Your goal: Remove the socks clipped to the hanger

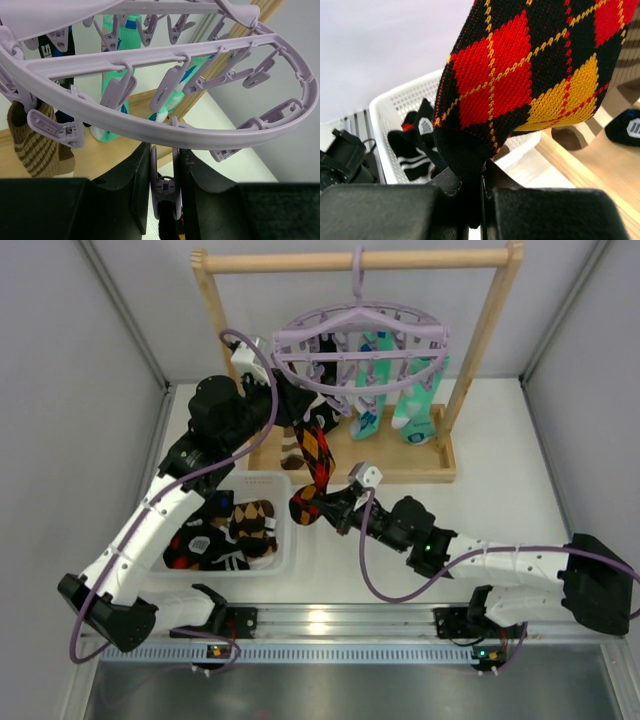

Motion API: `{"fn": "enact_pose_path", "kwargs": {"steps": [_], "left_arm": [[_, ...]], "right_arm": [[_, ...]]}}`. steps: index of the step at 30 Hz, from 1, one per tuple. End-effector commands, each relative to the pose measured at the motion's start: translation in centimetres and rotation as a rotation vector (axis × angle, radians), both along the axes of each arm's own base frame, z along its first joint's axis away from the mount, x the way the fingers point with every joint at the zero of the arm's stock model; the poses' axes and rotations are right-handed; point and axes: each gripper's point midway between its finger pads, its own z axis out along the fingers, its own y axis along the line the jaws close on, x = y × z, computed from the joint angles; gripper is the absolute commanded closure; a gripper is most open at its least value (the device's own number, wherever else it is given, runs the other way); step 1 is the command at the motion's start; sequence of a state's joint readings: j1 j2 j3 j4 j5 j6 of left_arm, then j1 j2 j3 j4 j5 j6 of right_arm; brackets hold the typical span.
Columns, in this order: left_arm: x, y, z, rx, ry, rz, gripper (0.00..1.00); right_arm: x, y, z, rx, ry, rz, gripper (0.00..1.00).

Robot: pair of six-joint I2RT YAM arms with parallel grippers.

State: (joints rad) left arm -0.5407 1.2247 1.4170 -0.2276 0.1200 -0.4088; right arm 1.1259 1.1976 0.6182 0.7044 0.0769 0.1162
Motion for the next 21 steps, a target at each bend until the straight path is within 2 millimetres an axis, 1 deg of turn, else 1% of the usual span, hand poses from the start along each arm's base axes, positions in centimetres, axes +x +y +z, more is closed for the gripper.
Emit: {"fn": "enact_pose_path", "kwargs": {"steps": [1, 3, 4, 5, 6, 7, 8, 10, 11, 13, 14, 15, 16, 17, 18, 19, 20, 21], "left_arm": [[0.3, 0.0, 2.1, -0.048, -0.065, -0.001, 0.78], [0.3, 0.1, 2.2, -0.048, -0.069, 0.006, 0.83], [0.3, 0.1, 2.2, -0.045, -0.071, 0.009, 0.86], [0.4, 0.3, 2.2, -0.043, -0.073, 0.019, 0.91], [0.4, 0.5, 2.2, -0.043, -0.073, 0.029, 0.97], [0.6, 0.6, 2.0, -0.039, -0.07, 0.036, 0.98], [0.6, 0.7, 2.0, -0.039, -0.07, 0.041, 0.98], [0.7, 0.6, 1.9, -0.044, -0.063, 0.044, 0.94], [0.6, 0.6, 1.9, -0.047, -0.062, 0.041, 0.79], [0.5, 0.5, 1.6, -0.044, -0.055, 0.035, 0.68], [0.4, 0.7, 1.7, -0.045, -0.059, 0.038, 0.49], [0.5, 1.1, 1.5, -0.042, -0.057, 0.061, 0.36], [0.5, 1.4, 0.8, -0.026, -0.049, 0.076, 0.28], [0.3, 2.0, 0.9, -0.022, -0.054, 0.096, 0.21], [0.6, 3.1, 0.8, -0.012, -0.049, 0.161, 0.14], [0.4, 3.7, 0.0, 0.022, -0.025, 0.183, 0.05], [0.1, 4.7, 0.1, 0.031, -0.028, 0.216, 0.02], [0.3, 5.9, -0.3, 0.047, -0.015, 0.278, 0.02]], "right_arm": [[-0.6, -0.3, 0.6, 0.03, -0.008, 0.012, 1.0], [-0.7, -0.8, -0.2, 0.023, 0.008, 0.006, 1.0], [-0.8, -1.2, 0.0, 0.036, 0.009, 0.0, 1.0], [-1.0, -1.6, -0.9, 0.031, 0.028, -0.002, 1.0], [-1.1, -1.9, -1.2, 0.033, 0.034, -0.005, 1.0], [-1.3, -2.4, -0.9, 0.051, 0.035, -0.005, 1.0], [-1.4, -2.8, -1.6, 0.04, 0.042, -0.01, 1.0], [-1.3, -3.5, -1.8, 0.034, 0.05, -0.031, 1.0], [-1.4, -3.7, -2.1, 0.026, 0.054, -0.037, 1.0], [-1.2, -4.2, -1.7, 0.022, 0.048, -0.055, 1.0], [-1.1, -4.2, -1.8, 0.006, 0.052, -0.061, 1.0], [-0.9, -4.3, -1.7, -0.003, 0.054, -0.07, 1.0], [-0.8, -4.2, -1.3, -0.007, 0.053, -0.074, 1.0], [-0.7, -4.2, -1.5, -0.024, 0.059, -0.077, 1.0], [-0.6, -4.1, -1.6, -0.033, 0.064, -0.082, 1.0], [-0.6, -3.9, -1.0, -0.027, 0.066, -0.081, 1.0], [-0.7, -3.8, -1.0, -0.034, 0.071, -0.075, 1.0], [-0.7, -3.5, -1.2, -0.043, 0.075, -0.065, 1.0]]}}
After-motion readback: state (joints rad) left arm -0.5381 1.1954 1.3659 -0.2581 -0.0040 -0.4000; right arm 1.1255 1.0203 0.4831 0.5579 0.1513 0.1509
